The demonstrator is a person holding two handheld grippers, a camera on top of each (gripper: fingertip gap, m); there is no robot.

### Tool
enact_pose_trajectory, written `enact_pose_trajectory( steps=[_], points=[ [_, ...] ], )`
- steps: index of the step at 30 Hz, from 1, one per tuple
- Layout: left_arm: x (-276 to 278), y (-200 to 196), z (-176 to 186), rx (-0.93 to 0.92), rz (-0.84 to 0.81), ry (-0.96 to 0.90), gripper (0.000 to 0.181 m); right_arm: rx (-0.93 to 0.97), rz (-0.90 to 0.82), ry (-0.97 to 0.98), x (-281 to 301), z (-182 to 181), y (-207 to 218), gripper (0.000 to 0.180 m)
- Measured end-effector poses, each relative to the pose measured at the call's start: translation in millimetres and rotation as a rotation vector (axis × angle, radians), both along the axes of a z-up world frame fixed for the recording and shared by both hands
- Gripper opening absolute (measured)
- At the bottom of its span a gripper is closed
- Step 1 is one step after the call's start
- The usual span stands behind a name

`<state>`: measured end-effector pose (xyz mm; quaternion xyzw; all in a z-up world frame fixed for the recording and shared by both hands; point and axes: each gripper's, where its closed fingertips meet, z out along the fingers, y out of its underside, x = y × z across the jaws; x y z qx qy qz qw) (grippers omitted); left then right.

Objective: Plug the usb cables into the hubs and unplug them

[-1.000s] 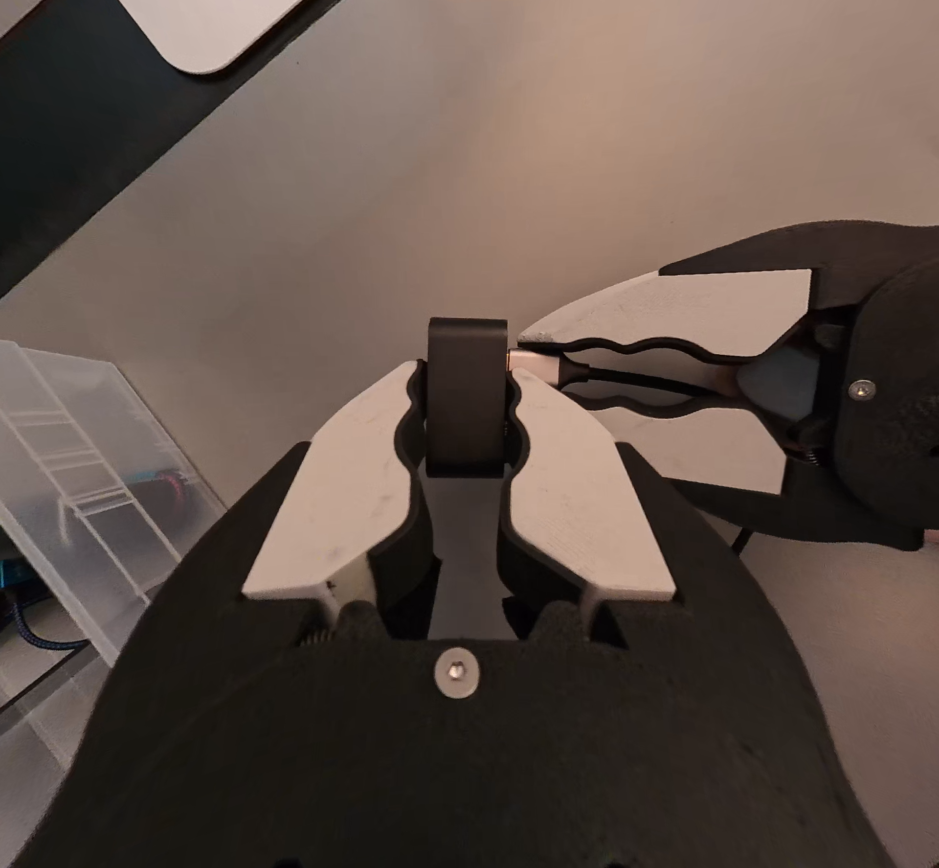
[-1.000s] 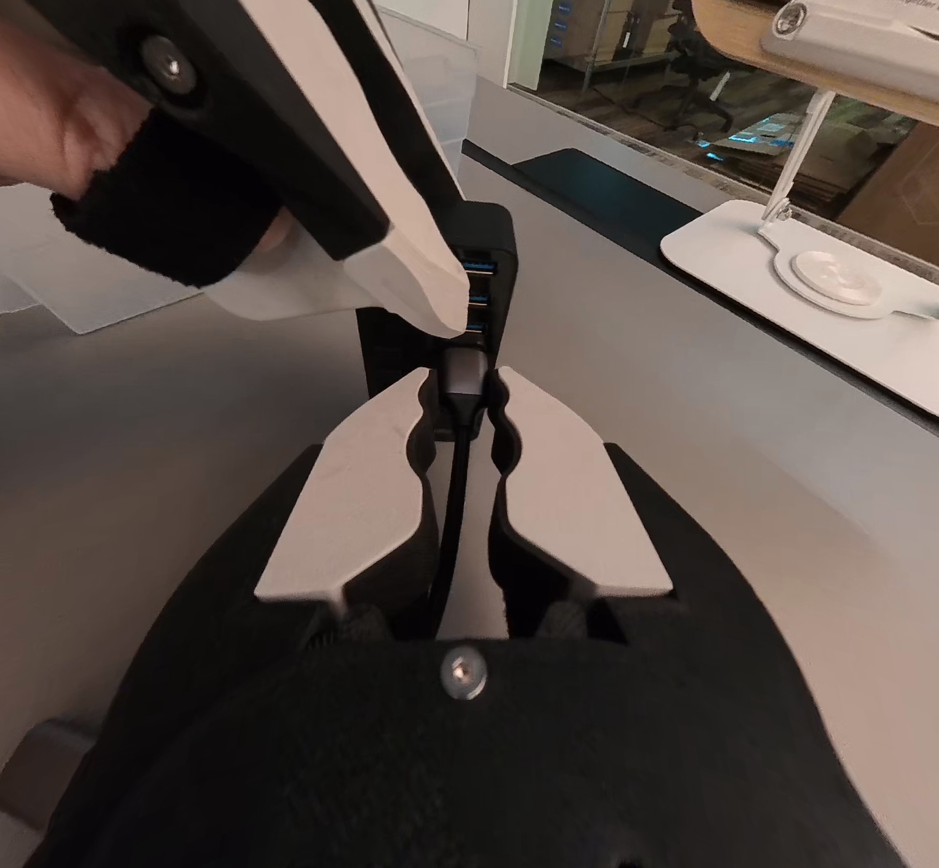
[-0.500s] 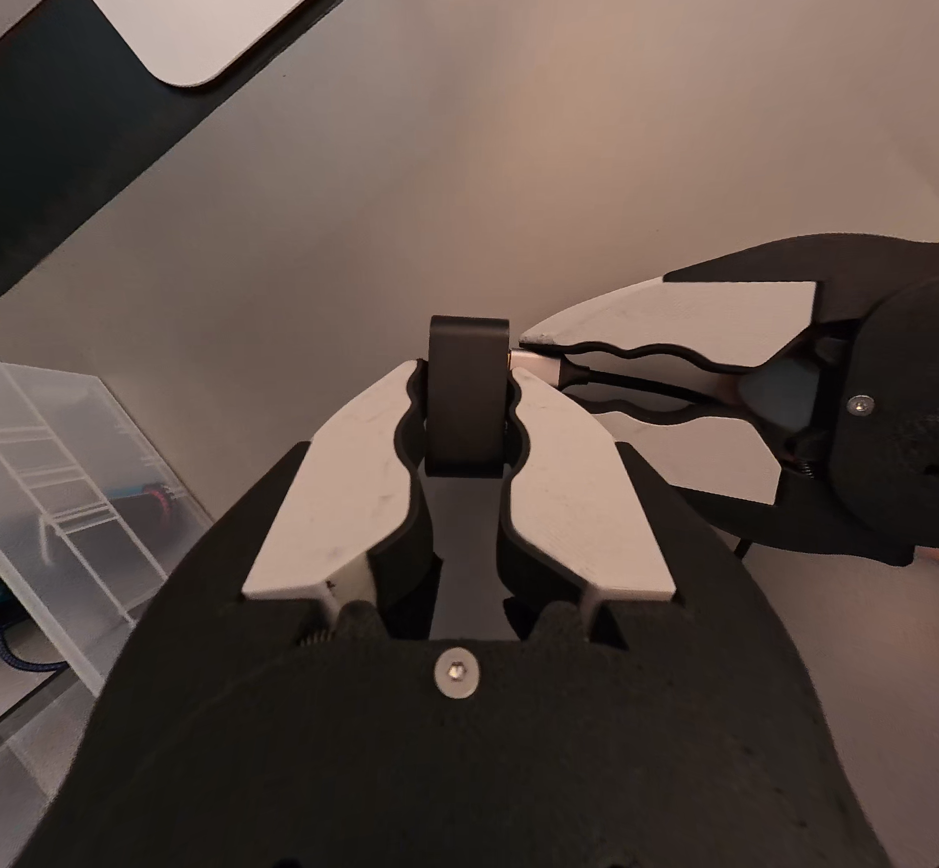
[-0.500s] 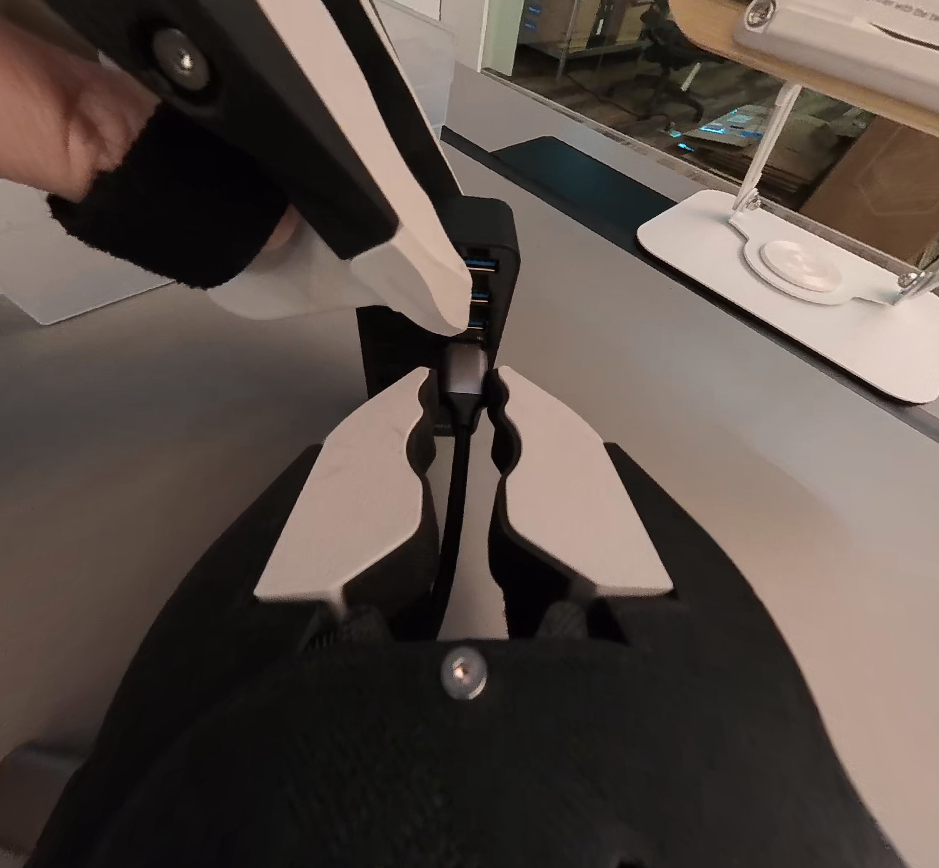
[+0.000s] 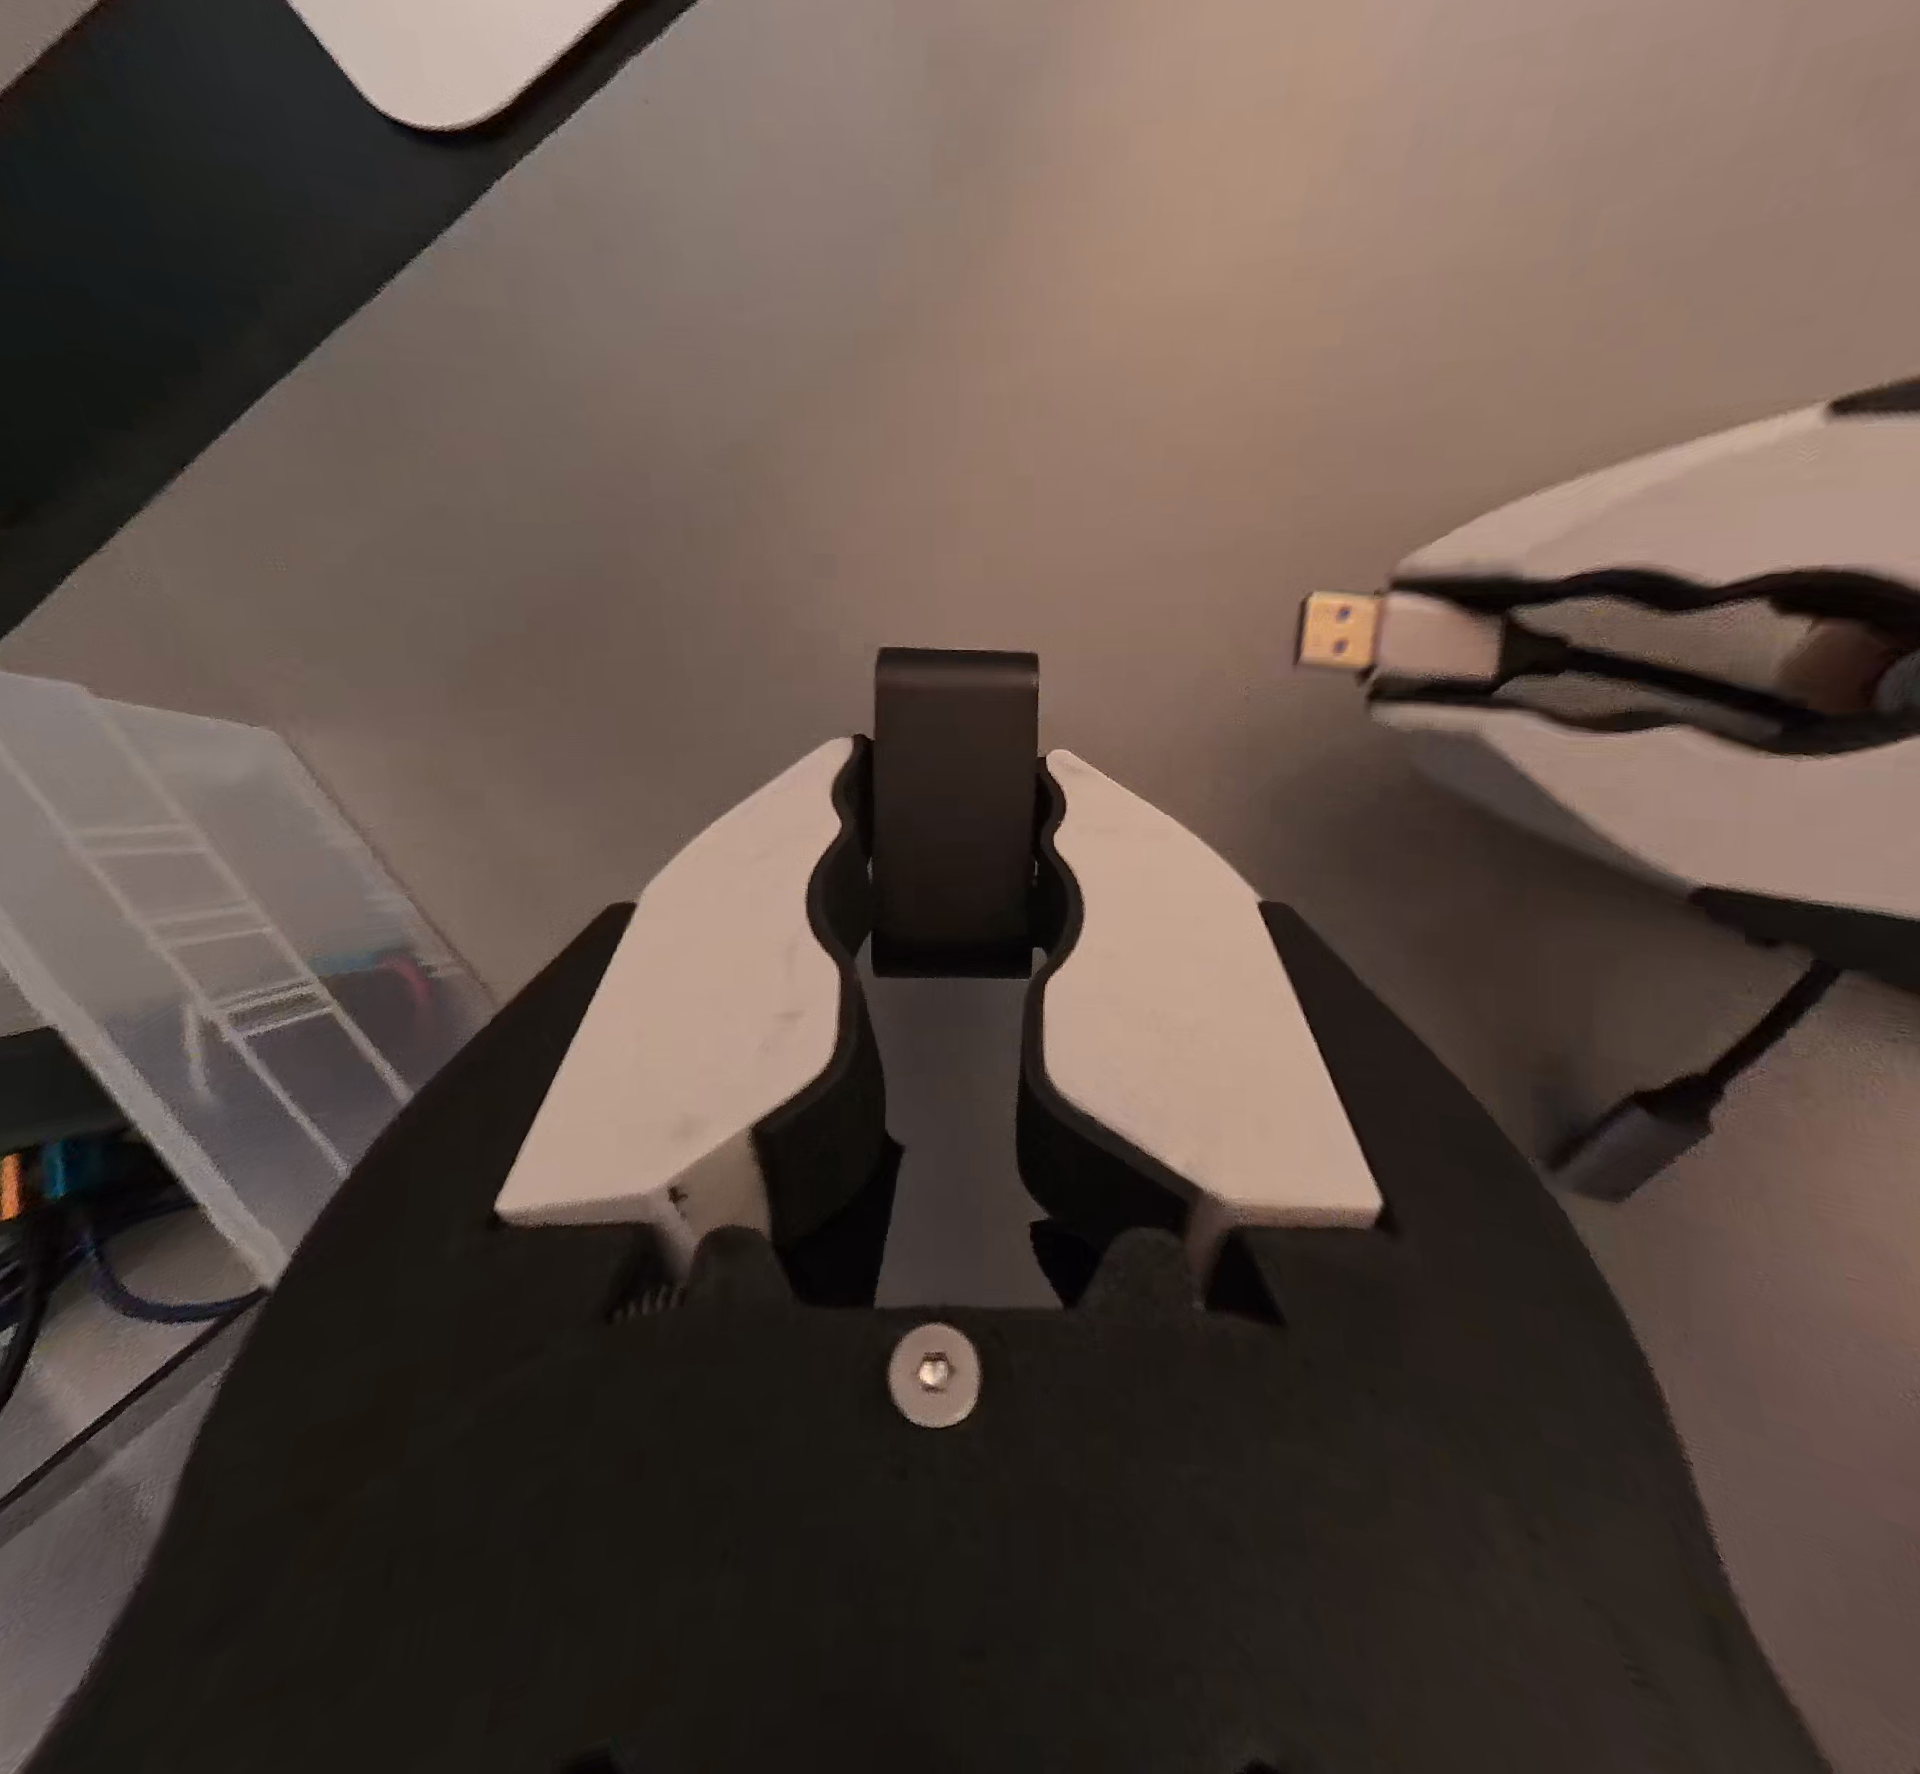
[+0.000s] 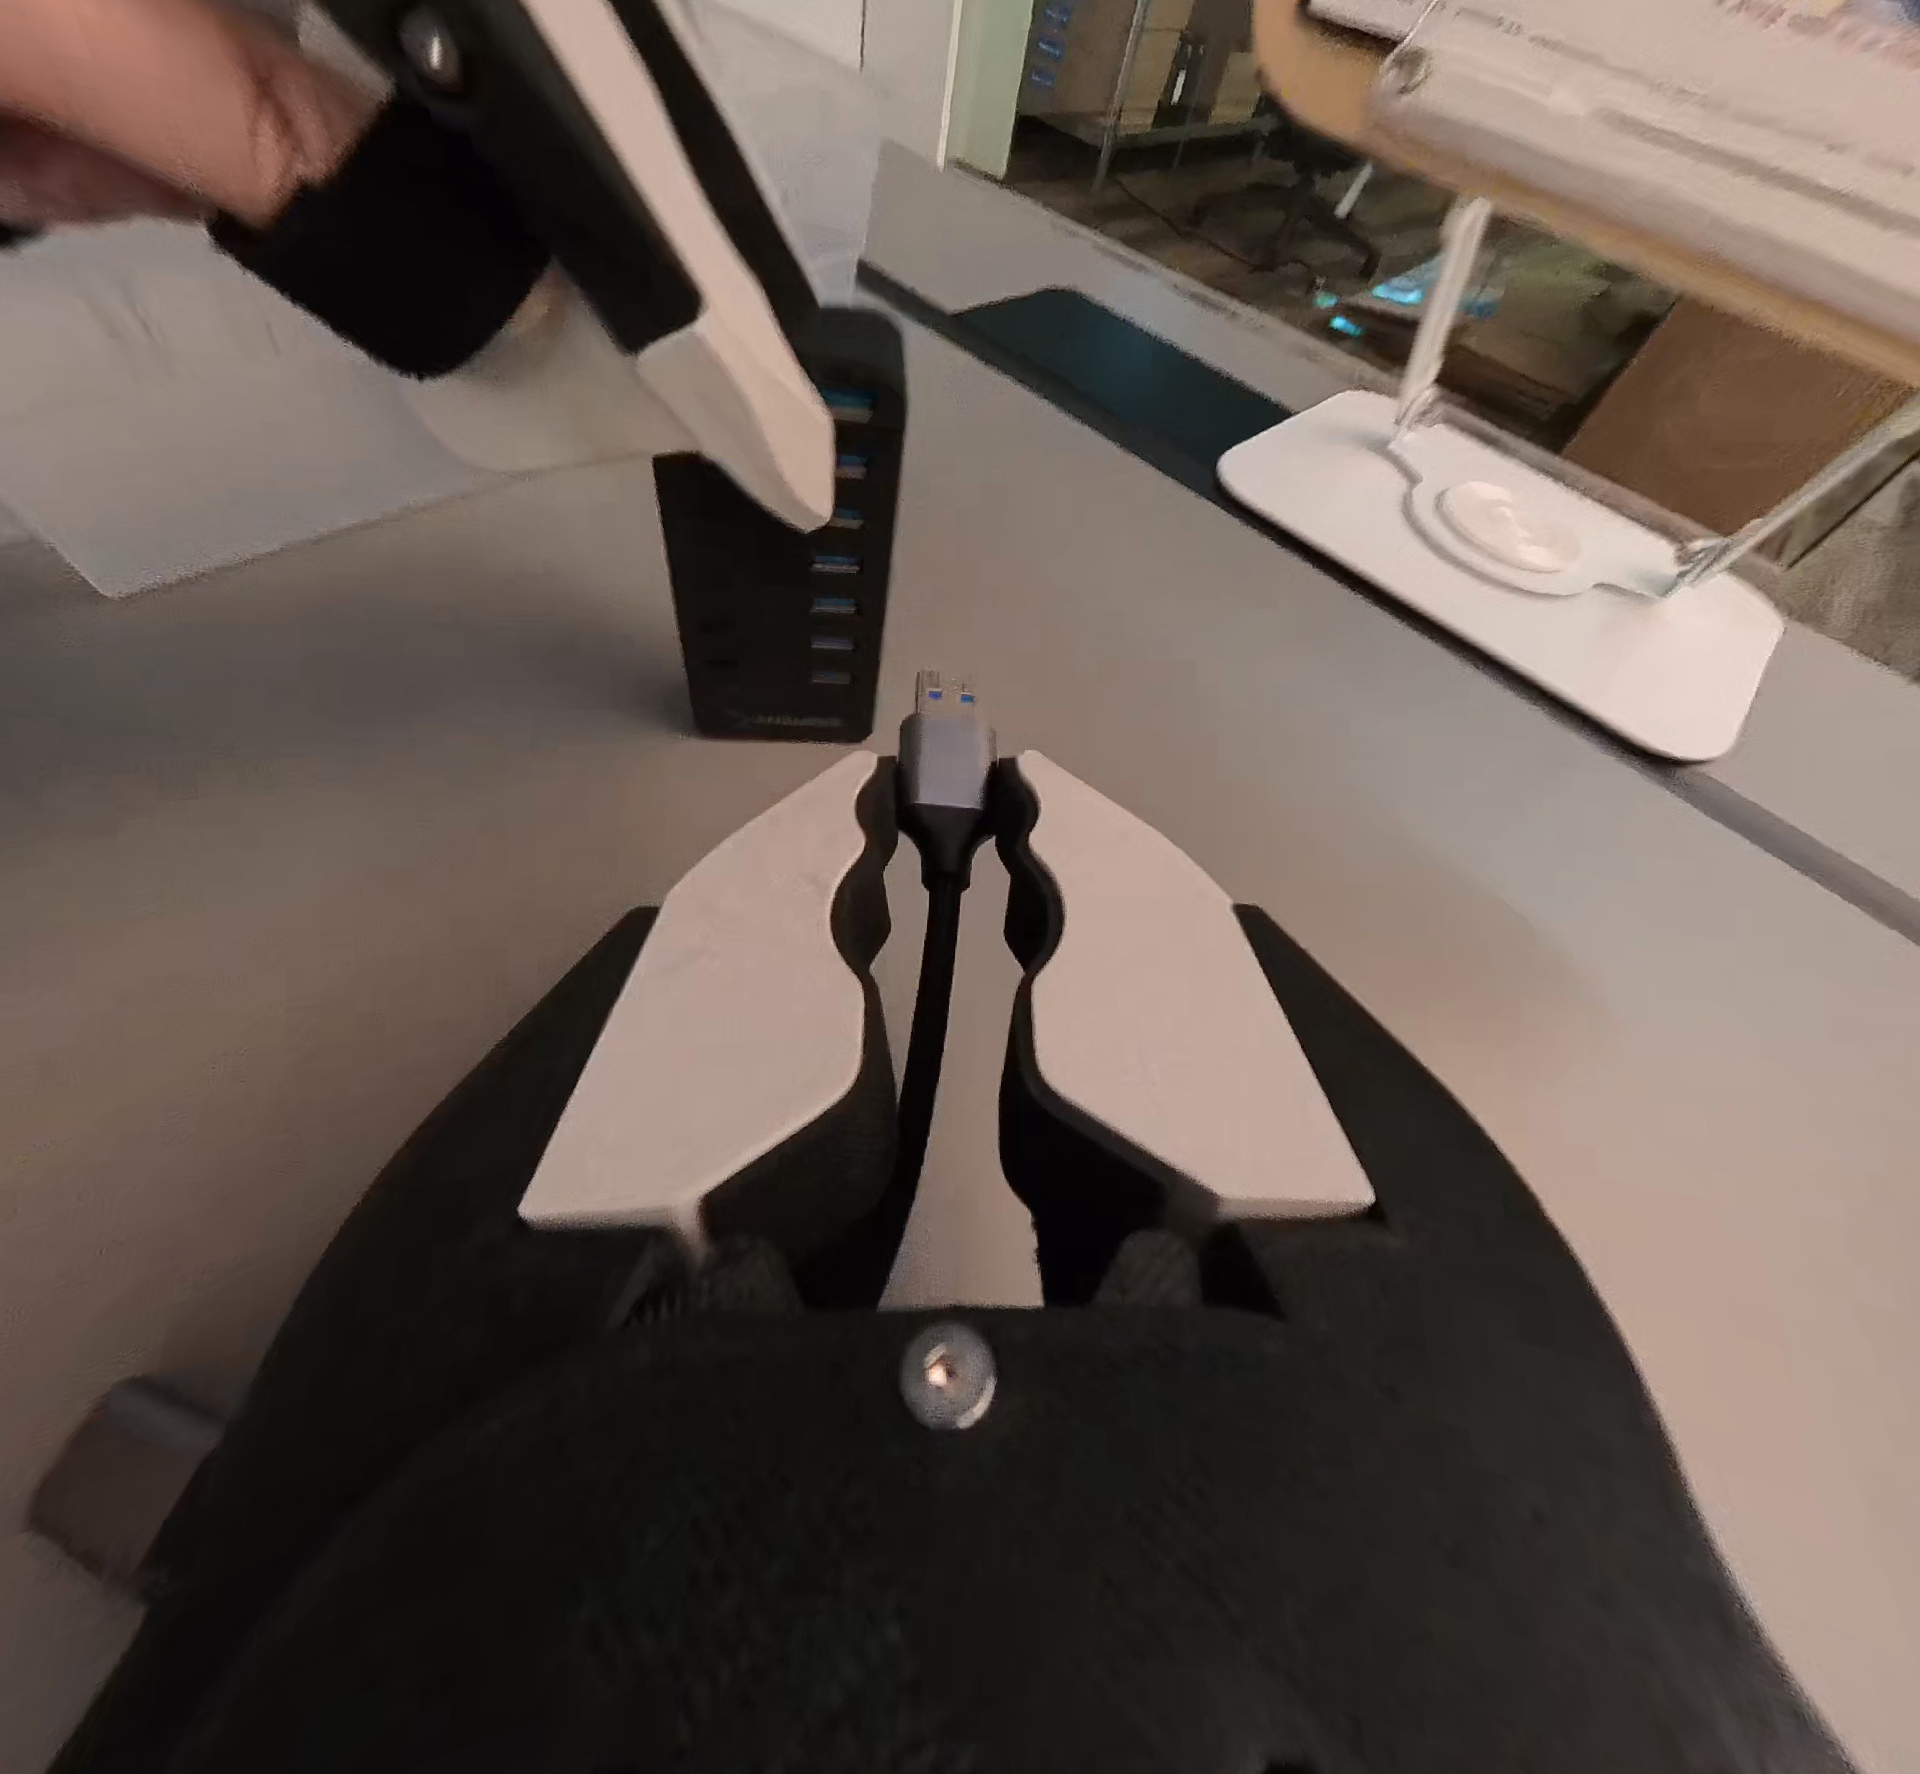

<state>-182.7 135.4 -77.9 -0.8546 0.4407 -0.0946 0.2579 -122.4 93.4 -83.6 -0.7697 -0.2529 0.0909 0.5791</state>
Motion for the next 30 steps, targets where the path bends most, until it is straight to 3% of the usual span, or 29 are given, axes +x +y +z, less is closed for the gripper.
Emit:
enact_pose_trajectory(
  steps=[1,7,11,15,18,21,24,30],
  points=[
    [1,-3,-1,-0.028,-0.008,-0.018,0.026,0.023,-0.002,-0.001,7,10,-3,0.019],
    [4,-5,-1,-0.074,-0.044,-0.049,0.026,0.144,0.007,0.002,81,118,-47,0.019],
    [8,-5,-1,-0.064,-0.066,-0.079,0.026,0.274,-0.163,-0.205,187,198,-74,0.019],
    [10,-5,-1,-0.079,-0.075,-0.100,0.026,0.299,-0.331,-0.216,297,244,-109,0.019],
    [10,-5,-1,-0.080,-0.079,-0.092,0.026,0.241,-0.425,-0.216,373,228,-129,0.019],
    [12,-5,-1,-0.082,-0.083,-0.098,0.026,0.131,-0.492,-0.184,427,179,-138,0.019],
    [14,-5,-1,-0.083,-0.087,-0.099,0.027,0.056,-0.468,-0.153,444,126,-139,0.019],
    [15,-5,-1,-0.086,-0.087,-0.108,0.027,-0.161,-0.195,-0.270,427,34,-156,0.019]
  ],
)
